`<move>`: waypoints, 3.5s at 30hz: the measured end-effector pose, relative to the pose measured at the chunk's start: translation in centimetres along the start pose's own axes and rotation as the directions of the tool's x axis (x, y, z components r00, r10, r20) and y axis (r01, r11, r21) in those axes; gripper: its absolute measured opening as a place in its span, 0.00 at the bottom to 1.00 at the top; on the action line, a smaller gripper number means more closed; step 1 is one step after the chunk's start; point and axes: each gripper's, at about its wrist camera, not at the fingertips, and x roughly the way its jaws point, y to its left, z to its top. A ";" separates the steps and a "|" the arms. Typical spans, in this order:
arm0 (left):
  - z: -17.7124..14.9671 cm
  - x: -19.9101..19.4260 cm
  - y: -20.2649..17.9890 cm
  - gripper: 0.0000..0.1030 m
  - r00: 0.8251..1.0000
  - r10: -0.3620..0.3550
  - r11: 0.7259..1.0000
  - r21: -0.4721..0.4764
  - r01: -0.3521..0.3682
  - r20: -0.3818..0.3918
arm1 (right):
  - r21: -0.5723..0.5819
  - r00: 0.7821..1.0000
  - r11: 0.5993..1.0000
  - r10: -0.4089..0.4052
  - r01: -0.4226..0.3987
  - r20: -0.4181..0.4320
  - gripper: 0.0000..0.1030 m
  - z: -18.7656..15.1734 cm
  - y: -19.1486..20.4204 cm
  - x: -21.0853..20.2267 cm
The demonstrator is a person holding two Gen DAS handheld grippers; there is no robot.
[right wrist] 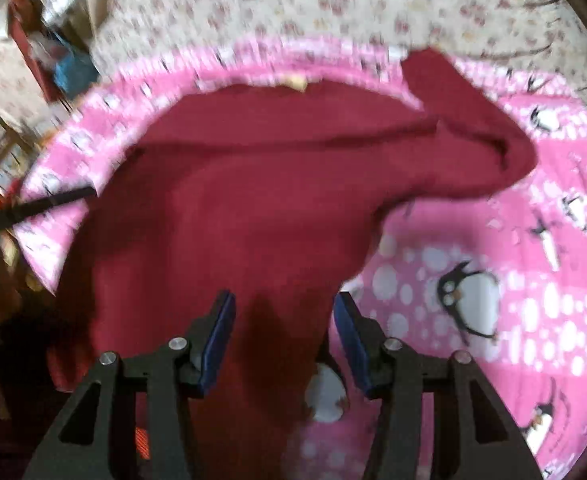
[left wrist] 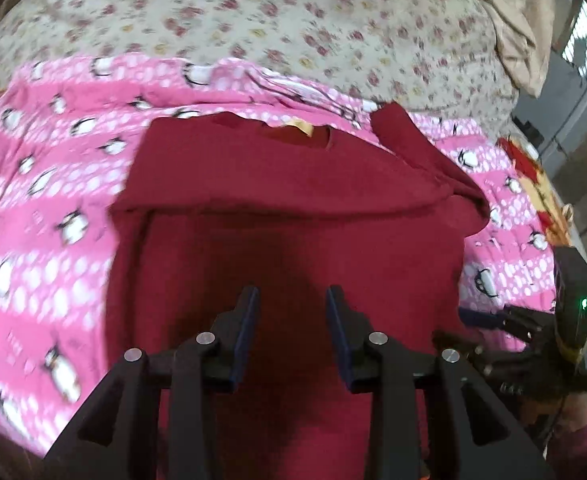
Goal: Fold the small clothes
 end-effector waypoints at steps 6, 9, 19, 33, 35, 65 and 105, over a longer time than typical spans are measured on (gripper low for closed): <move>0.8 4.6 0.3 0.14 0.999 0.035 0.999 -0.014 -0.036 -0.040 | -0.012 0.997 0.999 0.033 -0.032 0.076 0.53 1.6 -1.2 -3.3; 0.9 5.4 0.8 0.14 0.998 0.051 0.998 -0.019 -0.052 -0.025 | 0.039 0.983 0.999 -0.042 0.035 0.177 0.62 5.4 -3.4 -5.3; 1.0 3.8 2.9 0.14 0.994 0.089 0.996 -0.012 -0.089 0.058 | 0.168 0.945 0.941 -0.313 0.294 0.098 0.65 19.7 -9.7 4.1; 2.5 4.6 4.7 0.17 0.992 0.108 0.993 -0.063 -0.104 0.065 | 0.232 0.950 0.934 -0.300 0.273 0.091 0.08 21.2 -14.6 6.9; 2.7 4.6 4.7 0.17 0.990 0.119 0.991 -0.065 -0.114 0.073 | 0.223 0.953 0.947 -0.267 0.232 0.145 0.08 20.7 -13.9 4.5; 7.3 6.2 5.6 0.26 0.993 -0.032 0.986 -0.159 0.050 0.114 | -0.021 0.970 0.998 0.063 -0.060 0.236 0.64 8.6 -0.2 -3.5; 9.7 5.6 11.9 0.00 0.993 0.057 0.956 -0.292 -0.024 0.102 | 0.341 0.966 0.933 0.020 -0.111 0.258 0.49 12.2 -13.2 -0.2</move>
